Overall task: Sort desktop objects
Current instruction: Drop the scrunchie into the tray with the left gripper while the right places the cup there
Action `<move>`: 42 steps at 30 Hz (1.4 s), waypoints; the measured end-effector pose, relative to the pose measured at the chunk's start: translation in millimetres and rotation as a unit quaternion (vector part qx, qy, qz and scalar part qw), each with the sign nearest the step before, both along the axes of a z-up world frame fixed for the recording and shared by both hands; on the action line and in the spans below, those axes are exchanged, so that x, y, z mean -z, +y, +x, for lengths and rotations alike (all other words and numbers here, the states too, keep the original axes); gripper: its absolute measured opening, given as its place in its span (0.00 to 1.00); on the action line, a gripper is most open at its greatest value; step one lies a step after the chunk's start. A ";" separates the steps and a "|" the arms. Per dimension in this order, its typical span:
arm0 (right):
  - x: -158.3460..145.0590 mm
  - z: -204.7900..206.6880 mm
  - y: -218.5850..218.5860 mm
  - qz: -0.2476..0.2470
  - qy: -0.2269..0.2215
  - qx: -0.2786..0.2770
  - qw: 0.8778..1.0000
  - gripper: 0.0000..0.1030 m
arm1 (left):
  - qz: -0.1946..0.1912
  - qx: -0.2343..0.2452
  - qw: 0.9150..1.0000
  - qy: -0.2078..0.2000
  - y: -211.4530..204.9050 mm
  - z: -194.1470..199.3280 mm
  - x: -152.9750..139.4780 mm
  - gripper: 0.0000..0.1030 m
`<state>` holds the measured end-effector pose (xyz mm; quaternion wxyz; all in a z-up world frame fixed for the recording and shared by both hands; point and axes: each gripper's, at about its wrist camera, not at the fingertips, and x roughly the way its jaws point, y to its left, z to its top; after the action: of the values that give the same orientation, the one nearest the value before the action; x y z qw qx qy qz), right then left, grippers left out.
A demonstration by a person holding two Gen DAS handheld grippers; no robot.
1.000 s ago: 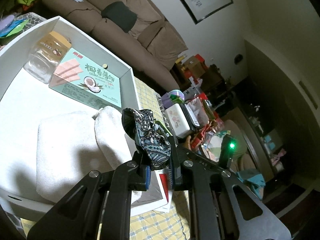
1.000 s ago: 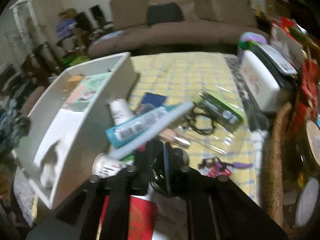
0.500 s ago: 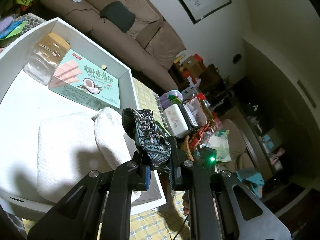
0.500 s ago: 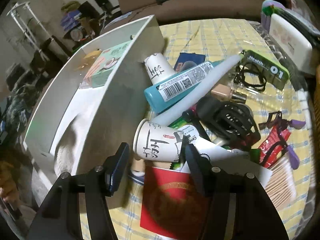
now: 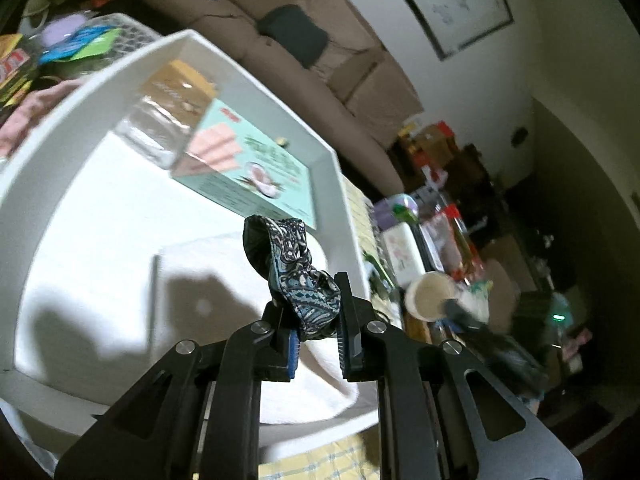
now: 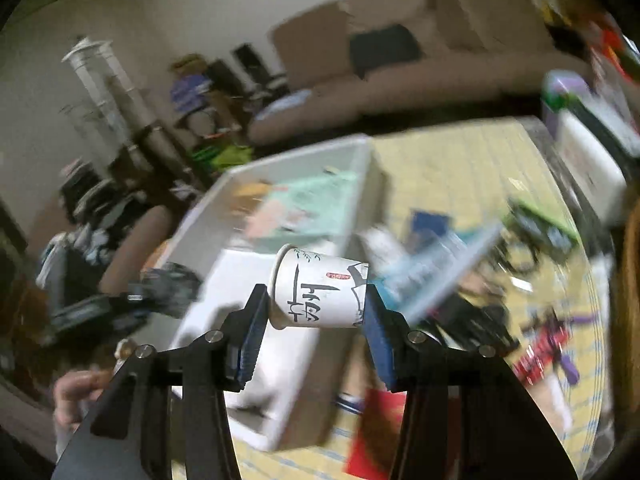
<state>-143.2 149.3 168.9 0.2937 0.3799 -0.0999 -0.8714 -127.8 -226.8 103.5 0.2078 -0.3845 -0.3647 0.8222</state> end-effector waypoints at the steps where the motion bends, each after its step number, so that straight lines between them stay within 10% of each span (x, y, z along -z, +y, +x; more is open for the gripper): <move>1: -6.5 0.9 -10.2 0.001 0.007 -0.013 1.000 0.46 | -0.003 -0.008 1.000 -0.002 -5.5 -0.4 1.3 0.12; 10: 1.4 -49.9 -143.8 0.048 -0.023 -0.098 0.994 0.46 | -0.020 -0.068 0.997 -0.018 -49.1 -5.8 9.4 0.12; 19: 82.3 -119.7 -214.1 0.126 -0.135 -0.074 0.980 0.46 | -0.041 -0.071 0.995 -0.063 -52.5 -34.8 31.0 0.20; 25: 99.7 -131.9 -200.4 0.127 -0.171 -0.059 0.975 0.58 | -0.064 -0.075 0.992 -0.074 -44.3 -38.1 32.4 0.50; 37: 6.1 -87.2 -86.7 0.075 -0.049 -0.020 0.996 0.65 | -0.043 -0.087 0.995 -0.016 -43.5 -25.2 3.6 0.68; 42: 0.0 -92.2 -8.0 0.084 -0.034 0.059 0.994 0.70 | -0.052 -0.064 0.996 0.017 -16.5 -21.7 -10.0 0.98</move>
<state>-235.4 141.2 168.9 0.2055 0.4261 -0.0587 -0.8791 -149.5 -243.2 113.5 0.1406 -0.3566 -0.3415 0.8581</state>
